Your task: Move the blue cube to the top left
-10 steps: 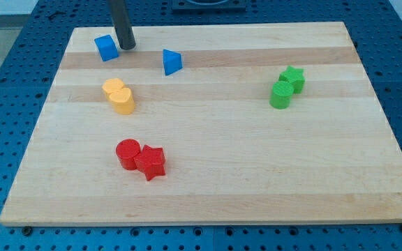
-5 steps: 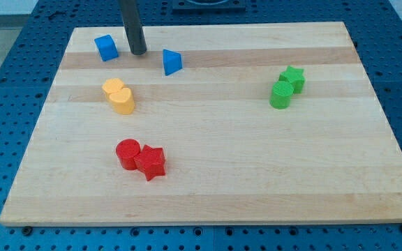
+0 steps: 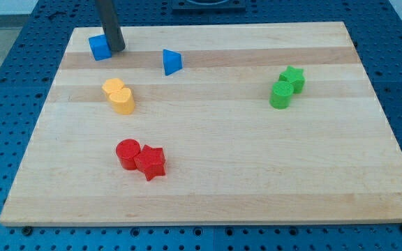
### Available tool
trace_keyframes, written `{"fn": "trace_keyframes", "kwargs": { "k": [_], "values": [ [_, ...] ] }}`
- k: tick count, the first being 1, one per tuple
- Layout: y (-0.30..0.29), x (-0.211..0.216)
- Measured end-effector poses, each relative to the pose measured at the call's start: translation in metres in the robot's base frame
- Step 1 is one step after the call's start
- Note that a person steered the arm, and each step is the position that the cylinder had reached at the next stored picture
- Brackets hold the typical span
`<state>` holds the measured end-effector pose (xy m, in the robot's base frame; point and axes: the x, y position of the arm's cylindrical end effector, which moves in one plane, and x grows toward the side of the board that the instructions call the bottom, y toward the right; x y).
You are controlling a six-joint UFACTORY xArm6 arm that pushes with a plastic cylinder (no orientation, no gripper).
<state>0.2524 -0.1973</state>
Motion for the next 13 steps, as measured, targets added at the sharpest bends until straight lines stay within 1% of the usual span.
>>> {"fn": "trace_keyframes", "kwargs": {
  "k": [1,2,3,4,5,6,7,8,9,10,11,12,13],
  "values": [
    [0.007,-0.001],
    [0.038,0.019],
    [0.051,0.040],
    [0.040,0.057],
    [0.013,0.051],
    [-0.005,0.025],
    [-0.017,0.002],
    [-0.017,-0.004],
    [-0.004,0.005],
    [0.000,0.029],
    [-0.004,0.044],
    [-0.019,0.037],
    [-0.020,0.011]
  ]
}}
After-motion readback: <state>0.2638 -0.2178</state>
